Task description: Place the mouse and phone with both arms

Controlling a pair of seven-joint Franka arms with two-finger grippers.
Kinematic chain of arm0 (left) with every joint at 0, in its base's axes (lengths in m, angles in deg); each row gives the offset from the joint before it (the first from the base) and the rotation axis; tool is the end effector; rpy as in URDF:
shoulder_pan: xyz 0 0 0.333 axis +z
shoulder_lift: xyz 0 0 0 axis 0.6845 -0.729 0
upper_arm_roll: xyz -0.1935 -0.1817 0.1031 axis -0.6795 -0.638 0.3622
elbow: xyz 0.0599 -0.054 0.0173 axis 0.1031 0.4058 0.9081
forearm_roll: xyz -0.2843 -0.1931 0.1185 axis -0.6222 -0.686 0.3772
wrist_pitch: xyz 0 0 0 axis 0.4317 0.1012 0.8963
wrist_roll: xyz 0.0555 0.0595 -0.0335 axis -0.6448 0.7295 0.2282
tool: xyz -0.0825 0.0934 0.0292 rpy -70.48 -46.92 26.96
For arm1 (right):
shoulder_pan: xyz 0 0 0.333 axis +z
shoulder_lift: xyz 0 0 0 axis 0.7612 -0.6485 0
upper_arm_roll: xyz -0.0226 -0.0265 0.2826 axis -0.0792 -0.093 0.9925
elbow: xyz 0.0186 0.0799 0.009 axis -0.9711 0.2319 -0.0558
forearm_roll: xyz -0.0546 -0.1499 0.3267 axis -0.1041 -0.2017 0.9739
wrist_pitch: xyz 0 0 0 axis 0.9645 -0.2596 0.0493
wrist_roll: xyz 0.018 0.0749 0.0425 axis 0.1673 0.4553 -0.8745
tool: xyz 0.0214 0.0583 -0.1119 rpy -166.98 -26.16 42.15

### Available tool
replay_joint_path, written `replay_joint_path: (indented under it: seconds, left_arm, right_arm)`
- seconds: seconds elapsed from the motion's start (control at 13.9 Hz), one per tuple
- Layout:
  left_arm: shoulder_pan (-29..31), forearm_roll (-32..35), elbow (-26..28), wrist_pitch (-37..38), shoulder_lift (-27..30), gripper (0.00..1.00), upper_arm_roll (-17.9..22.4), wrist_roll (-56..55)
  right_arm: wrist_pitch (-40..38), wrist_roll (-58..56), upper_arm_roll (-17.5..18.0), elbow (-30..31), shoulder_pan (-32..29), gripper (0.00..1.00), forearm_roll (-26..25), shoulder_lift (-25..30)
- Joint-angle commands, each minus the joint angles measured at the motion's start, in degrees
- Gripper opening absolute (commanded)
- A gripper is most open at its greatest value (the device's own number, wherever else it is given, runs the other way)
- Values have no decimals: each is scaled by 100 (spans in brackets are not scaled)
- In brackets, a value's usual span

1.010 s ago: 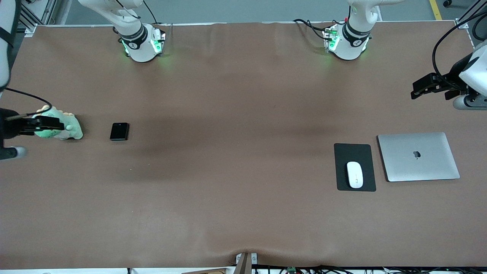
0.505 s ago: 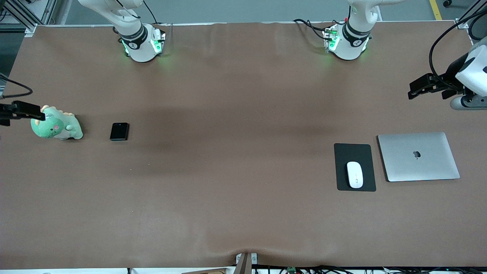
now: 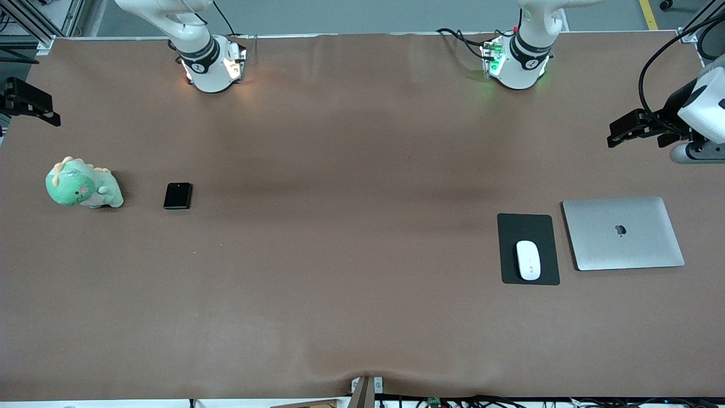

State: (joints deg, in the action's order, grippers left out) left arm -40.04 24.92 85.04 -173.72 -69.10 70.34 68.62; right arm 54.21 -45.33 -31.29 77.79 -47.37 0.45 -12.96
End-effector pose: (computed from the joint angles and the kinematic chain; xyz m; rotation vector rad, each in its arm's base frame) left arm 0.5126 -0.0336 0.5659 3.1256 -0.0155 -0.1452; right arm 0.5101 -0.0179 0.6288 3.1067 0.3427 -0.1943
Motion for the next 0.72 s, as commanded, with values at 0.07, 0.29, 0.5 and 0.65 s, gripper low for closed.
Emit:
replay_joint_path:
  seconds: [0.07,0.29,0.5,0.65]
  left_arm:
    - [18,97,-2,63,52,100,-91,42]
    - [18,195,-2,63,60,100,-197,51]
    - [44,177,6,71,52,100,-206,182]
    - [53,177,6,71,52,100,-206,498]
  right_arm:
    - [266,246,7,998,132,100,-62,699]
    - [318,317,7,1339,-157,100,-36,945]
    - [485,326,-80,1543,7,100,-9,1077]
    - [503,632,-98,1596,17,100,34,1104]
